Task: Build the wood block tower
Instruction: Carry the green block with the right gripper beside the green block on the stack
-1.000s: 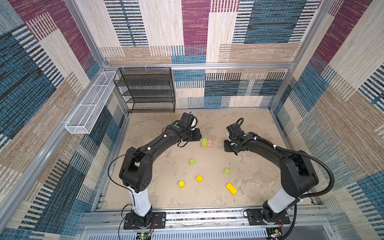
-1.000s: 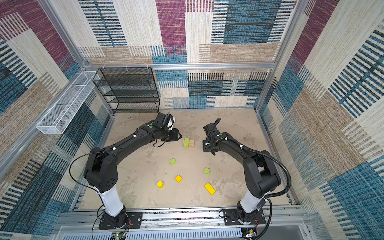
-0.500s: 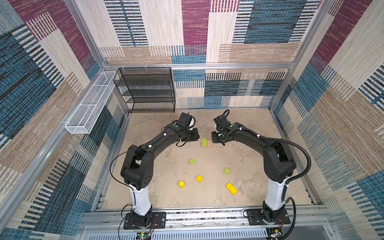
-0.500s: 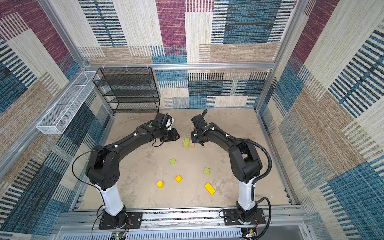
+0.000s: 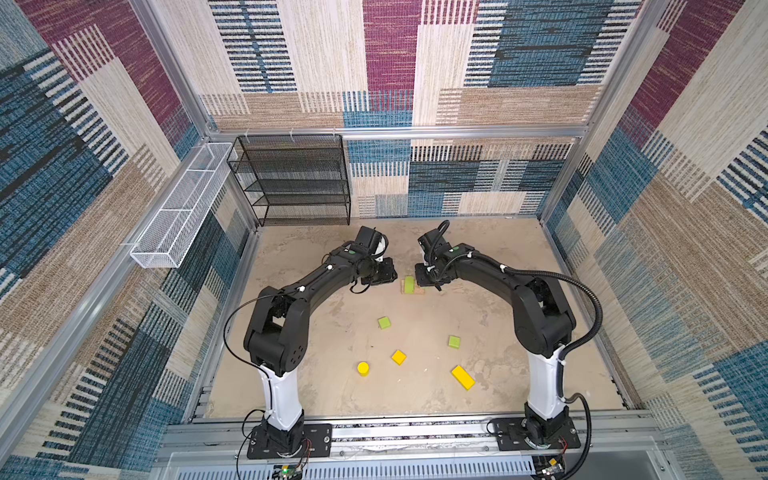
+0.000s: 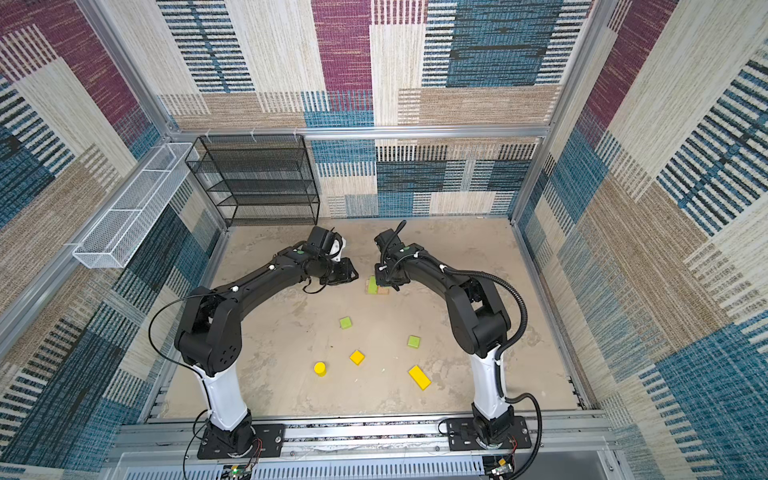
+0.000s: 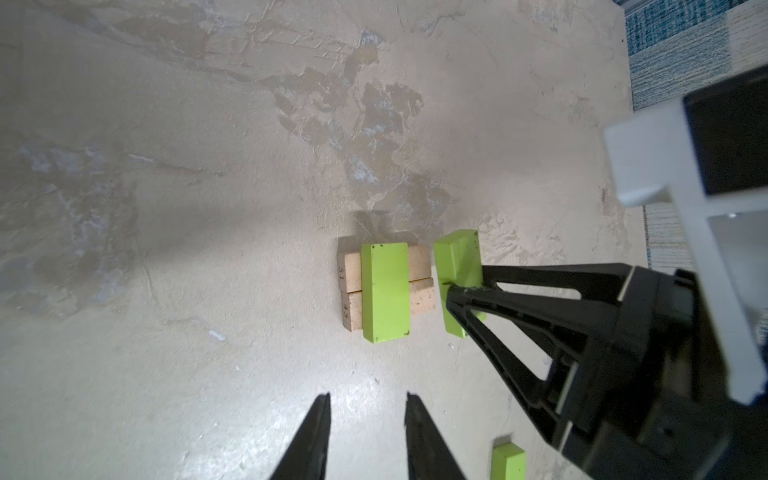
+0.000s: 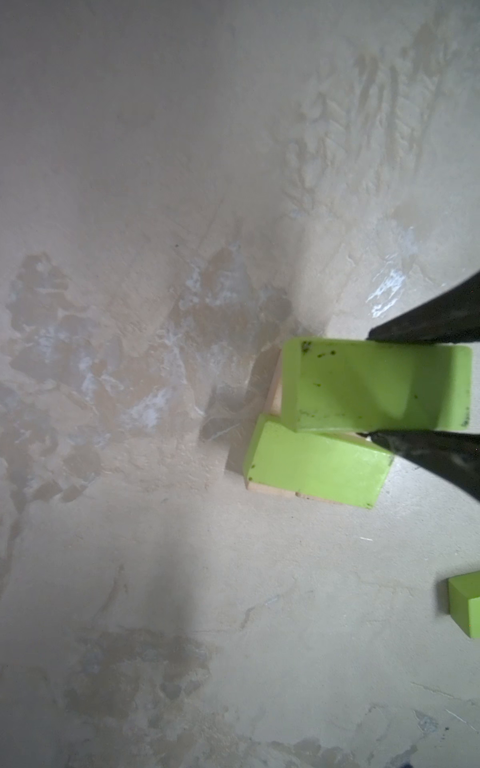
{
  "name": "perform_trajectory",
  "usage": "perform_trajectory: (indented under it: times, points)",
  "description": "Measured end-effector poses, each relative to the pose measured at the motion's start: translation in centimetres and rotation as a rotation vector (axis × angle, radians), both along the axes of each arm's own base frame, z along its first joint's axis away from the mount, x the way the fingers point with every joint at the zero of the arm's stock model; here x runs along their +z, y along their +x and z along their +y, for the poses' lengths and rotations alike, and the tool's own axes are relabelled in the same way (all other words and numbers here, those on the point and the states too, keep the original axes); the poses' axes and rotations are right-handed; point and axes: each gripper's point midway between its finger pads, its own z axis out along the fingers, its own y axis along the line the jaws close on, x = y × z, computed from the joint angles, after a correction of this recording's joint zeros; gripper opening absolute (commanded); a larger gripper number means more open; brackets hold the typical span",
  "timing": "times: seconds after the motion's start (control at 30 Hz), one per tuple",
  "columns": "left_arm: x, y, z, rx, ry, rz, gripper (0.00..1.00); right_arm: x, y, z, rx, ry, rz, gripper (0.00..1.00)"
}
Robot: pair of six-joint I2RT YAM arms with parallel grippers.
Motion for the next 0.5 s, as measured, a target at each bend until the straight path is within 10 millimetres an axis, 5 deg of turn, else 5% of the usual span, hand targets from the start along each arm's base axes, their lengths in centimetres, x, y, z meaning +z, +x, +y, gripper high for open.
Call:
perform_trajectory:
  times: [0.5]
  points:
    - [-0.8,0.1,1.2,0.029,0.004,0.024,0.34,-0.9,0.2,0.3,-0.030,0.012,0.027,0.19]
